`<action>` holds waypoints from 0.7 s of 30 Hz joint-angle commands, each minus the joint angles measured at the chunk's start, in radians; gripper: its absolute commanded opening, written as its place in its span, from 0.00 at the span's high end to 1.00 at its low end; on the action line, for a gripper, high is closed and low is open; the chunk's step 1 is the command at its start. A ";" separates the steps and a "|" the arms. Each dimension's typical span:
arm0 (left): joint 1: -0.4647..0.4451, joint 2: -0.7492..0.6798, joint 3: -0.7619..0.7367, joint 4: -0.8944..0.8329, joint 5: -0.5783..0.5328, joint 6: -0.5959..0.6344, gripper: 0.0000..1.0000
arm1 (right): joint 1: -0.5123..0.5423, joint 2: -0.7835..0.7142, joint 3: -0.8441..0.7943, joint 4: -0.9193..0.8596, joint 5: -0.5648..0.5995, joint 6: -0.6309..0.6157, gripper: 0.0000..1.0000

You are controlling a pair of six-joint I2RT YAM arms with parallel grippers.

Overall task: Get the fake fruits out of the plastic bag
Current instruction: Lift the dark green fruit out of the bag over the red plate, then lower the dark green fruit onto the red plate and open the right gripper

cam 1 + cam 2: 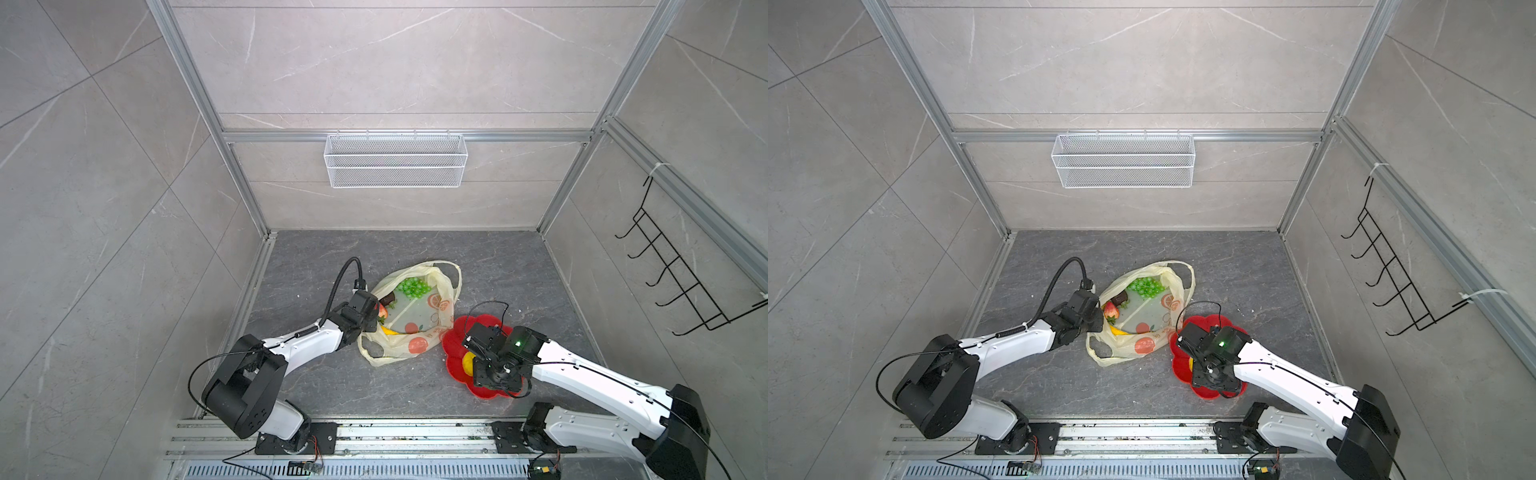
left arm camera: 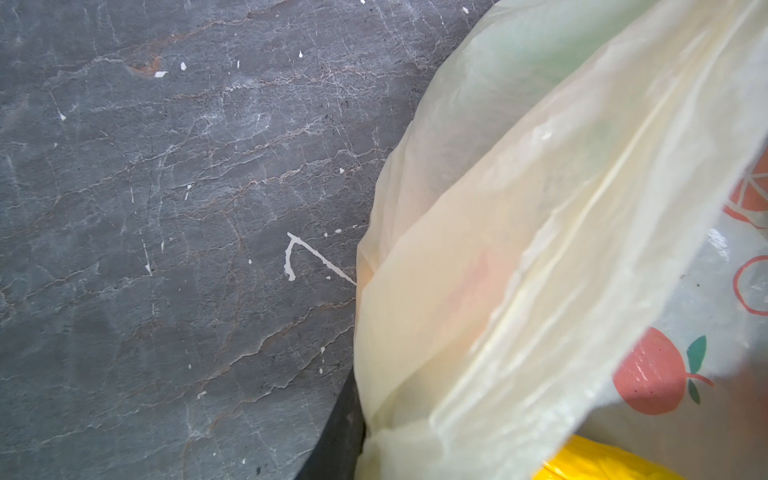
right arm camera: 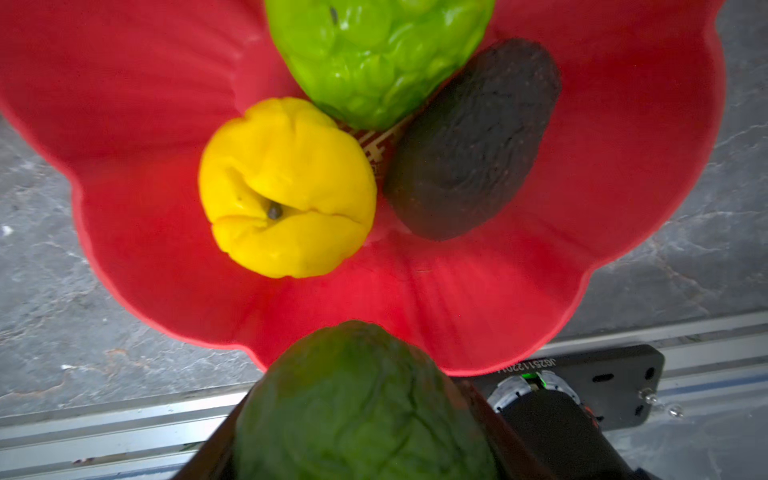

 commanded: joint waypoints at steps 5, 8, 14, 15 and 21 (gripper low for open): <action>0.005 0.010 0.035 0.010 -0.004 0.008 0.82 | 0.006 0.042 -0.031 -0.003 0.023 -0.010 0.42; 0.005 0.012 0.036 0.008 -0.003 0.008 0.81 | 0.006 0.055 -0.045 0.019 0.026 -0.009 0.41; 0.005 0.012 0.036 0.009 -0.004 0.009 0.81 | 0.006 0.098 -0.045 0.035 0.055 -0.012 0.42; 0.006 0.010 0.036 0.008 -0.004 0.009 0.81 | 0.006 0.103 -0.044 0.036 0.065 -0.012 0.41; 0.007 0.007 0.035 0.007 -0.005 0.009 0.81 | 0.006 0.145 -0.036 0.058 0.086 -0.018 0.41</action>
